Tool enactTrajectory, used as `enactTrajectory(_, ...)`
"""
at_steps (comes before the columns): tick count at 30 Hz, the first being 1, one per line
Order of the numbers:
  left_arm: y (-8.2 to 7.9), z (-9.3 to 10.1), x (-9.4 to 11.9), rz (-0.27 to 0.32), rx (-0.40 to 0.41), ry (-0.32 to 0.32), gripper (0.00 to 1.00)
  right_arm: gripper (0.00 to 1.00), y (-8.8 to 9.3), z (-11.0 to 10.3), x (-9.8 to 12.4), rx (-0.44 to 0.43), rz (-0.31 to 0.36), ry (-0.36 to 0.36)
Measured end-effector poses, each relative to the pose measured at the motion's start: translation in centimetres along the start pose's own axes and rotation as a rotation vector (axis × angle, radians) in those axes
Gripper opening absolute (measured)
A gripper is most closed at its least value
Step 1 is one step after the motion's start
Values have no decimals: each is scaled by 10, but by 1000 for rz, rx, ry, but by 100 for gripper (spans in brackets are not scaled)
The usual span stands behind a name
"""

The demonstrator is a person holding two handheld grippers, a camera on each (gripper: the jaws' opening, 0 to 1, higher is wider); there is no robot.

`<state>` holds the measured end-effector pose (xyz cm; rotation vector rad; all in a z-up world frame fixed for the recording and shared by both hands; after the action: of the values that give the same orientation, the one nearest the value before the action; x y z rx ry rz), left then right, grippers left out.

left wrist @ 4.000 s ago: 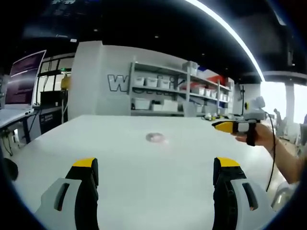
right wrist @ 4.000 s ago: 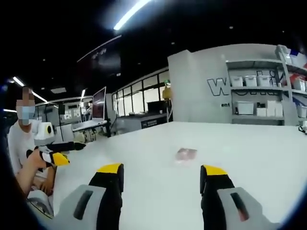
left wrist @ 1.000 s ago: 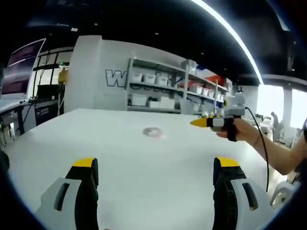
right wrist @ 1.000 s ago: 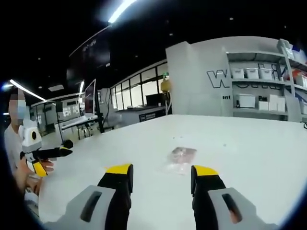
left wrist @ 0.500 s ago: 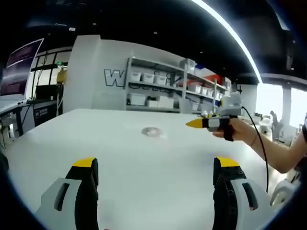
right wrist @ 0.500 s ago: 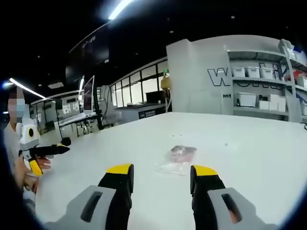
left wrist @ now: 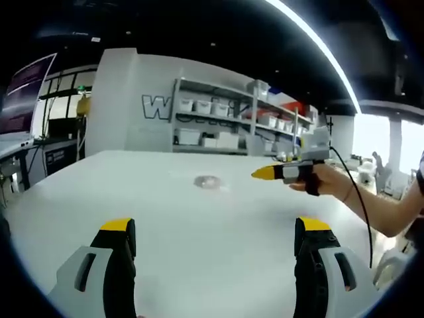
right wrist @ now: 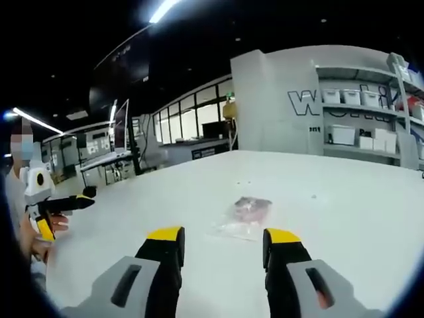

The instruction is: Open the resealable bag by pulling the two sides of the seal apart until the entire bag opening is separated and visibly accessible.

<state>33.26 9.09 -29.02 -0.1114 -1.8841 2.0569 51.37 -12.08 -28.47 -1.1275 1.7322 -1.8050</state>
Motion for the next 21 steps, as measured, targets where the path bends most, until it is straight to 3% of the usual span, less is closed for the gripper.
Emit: enactTrajectory(21,3,2,-4,-11,-3,2,100,45,3,7,-15,26,-29,-12)
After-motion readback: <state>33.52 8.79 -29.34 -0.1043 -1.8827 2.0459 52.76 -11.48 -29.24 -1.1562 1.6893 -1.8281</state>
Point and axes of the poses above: the point that each gripper's makers call its tool centre point, and the gripper's own axes: x roughly backward along the fingers, z roughly to its right, y roughly out of its underside, the point moved 5 cm from there along x, roughly backward along the fingers, and after that the axes turned 2 degrees about -z, right-handed, at the moved point
